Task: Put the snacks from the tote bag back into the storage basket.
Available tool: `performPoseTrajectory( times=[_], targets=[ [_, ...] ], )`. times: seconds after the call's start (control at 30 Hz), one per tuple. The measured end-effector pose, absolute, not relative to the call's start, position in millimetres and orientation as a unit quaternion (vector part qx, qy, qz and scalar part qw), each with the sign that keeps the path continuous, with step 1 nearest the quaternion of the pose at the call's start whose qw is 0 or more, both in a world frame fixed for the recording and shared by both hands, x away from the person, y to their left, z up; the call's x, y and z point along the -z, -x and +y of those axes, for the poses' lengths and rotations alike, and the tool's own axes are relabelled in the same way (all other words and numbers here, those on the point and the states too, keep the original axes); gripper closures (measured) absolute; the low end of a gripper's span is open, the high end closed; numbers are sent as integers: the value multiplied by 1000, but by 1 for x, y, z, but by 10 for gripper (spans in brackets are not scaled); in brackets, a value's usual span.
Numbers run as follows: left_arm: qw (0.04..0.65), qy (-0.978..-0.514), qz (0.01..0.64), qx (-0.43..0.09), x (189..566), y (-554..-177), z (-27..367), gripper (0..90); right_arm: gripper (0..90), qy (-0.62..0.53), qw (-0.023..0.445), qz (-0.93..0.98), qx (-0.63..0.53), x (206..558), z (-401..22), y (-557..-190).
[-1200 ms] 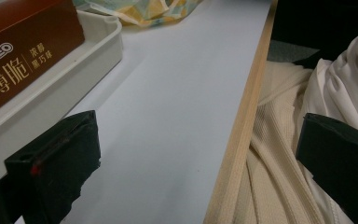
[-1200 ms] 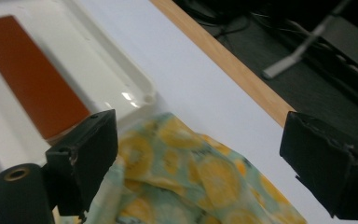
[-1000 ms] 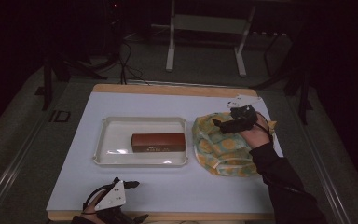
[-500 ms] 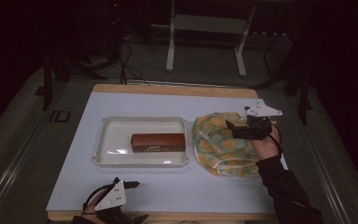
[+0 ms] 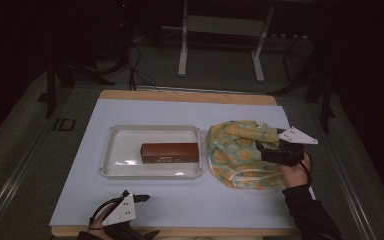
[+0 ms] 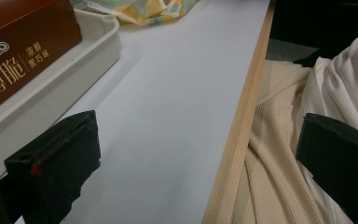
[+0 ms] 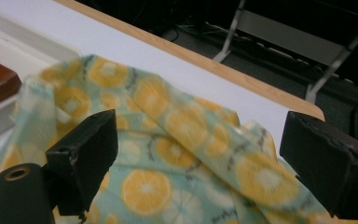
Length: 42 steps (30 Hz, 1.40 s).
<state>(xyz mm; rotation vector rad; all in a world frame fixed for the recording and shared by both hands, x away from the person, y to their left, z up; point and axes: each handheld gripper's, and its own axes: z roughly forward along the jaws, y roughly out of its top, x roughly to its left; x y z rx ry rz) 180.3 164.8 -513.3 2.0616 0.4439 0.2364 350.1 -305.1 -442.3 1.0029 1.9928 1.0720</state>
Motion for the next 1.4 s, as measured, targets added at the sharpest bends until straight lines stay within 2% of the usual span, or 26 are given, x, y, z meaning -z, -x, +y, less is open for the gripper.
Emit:
performPoseTrajectory(
  times=[0.4,0.7,0.83,1.13,1.27,1.4],
  targets=[
    [487,-849,181,-97,513,-180,165,0,114,-394,339,745,-419,475,-315,-320],
    [487,-849,180,-96,513,-180,165,0,114,-393,344,736,-431,476,-321,-301],
    [486,-850,179,-96,513,-180,164,0,114,-388,364,735,-420,478,-323,-291],
    [486,-850,178,-96,513,-179,165,0,114,-400,347,731,-430,485,-333,-277],
    [486,-851,177,-95,514,-179,164,0,124,-396,362,735,-416,488,-335,-274],
    [486,-851,177,-95,514,-179,164,0,124,-394,353,735,-423,493,-341,-270]
  ],
)
